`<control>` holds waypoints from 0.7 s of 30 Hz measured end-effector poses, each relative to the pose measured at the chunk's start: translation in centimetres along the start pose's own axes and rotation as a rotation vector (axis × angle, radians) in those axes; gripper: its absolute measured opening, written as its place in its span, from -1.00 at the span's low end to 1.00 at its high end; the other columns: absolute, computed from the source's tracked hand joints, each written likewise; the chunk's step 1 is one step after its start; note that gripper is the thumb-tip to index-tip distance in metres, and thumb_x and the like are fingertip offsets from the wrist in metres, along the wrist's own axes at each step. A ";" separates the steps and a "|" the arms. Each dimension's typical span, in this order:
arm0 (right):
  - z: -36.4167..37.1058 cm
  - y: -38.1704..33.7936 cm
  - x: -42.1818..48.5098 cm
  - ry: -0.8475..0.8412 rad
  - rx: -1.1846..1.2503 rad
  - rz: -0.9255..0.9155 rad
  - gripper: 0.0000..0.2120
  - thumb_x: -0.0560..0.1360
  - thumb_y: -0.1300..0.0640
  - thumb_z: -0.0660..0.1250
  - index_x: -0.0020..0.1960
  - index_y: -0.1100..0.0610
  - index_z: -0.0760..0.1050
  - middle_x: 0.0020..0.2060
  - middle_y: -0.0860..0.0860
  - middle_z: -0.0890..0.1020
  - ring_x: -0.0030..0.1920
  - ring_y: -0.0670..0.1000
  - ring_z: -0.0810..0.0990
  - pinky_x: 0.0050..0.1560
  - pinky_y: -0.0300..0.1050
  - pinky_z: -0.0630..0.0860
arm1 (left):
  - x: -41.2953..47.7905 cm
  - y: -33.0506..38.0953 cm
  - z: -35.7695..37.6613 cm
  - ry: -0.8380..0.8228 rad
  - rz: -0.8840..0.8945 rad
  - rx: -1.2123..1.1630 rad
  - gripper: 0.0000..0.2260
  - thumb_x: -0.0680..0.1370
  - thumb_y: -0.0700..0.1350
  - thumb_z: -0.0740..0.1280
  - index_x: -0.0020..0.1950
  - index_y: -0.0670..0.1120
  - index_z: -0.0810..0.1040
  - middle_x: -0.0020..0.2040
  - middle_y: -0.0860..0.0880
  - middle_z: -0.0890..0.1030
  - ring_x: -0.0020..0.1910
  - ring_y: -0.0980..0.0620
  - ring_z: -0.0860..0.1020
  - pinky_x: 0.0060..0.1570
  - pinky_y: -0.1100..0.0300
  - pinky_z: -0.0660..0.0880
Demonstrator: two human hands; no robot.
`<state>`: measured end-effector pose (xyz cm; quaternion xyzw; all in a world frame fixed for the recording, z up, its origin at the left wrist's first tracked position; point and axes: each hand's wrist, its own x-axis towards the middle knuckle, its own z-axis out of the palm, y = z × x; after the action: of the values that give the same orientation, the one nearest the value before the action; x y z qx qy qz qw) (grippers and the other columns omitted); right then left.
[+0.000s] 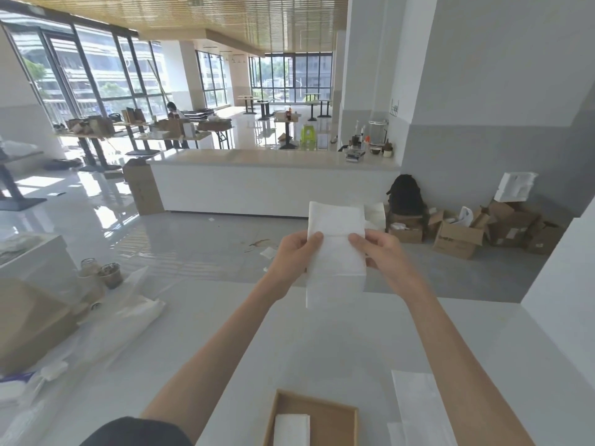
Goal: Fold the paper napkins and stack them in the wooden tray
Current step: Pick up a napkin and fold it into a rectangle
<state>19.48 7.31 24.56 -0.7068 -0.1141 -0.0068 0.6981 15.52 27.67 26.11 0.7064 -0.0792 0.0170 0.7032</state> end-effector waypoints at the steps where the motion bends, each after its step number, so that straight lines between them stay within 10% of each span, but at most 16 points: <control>1: 0.0 -0.1 0.1 0.013 0.003 -0.005 -0.77 0.55 0.05 0.44 0.08 0.20 0.68 -0.04 0.06 0.76 -0.04 0.04 0.71 -0.03 -0.05 0.65 | 0.2 0.0 -0.1 -0.006 -0.002 0.009 -0.73 0.69 -0.02 0.26 0.07 -0.18 0.65 -0.13 -0.01 0.70 -0.17 0.01 0.66 -0.18 0.10 0.60; 15: -2.4 -2.7 -0.6 0.028 0.036 -0.076 -0.83 0.56 0.20 0.43 0.15 0.14 0.63 -0.03 0.09 0.75 -0.03 0.08 0.68 0.09 0.03 0.60 | 1.6 0.5 -0.5 -0.179 0.025 -0.204 -0.76 0.67 -0.25 0.26 0.32 -0.14 0.57 0.09 -0.17 0.70 -0.07 -0.09 0.70 -0.05 0.01 0.67; 21: -2.3 -3.9 -1.4 0.040 0.023 -0.211 -0.57 0.58 0.42 0.26 -0.19 -0.04 0.68 -0.19 -0.10 0.71 -0.21 -0.09 0.61 -0.28 -0.30 0.51 | 1.6 1.0 -0.5 -0.210 0.117 -0.262 -0.71 0.65 -0.33 0.26 -0.03 -0.08 0.74 -0.02 -0.05 0.74 -0.07 0.01 0.70 -0.06 0.20 0.61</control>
<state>17.80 4.81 28.27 -0.6826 -0.1737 -0.0930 0.7038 17.04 28.06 27.34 0.6007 -0.1947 -0.0266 0.7749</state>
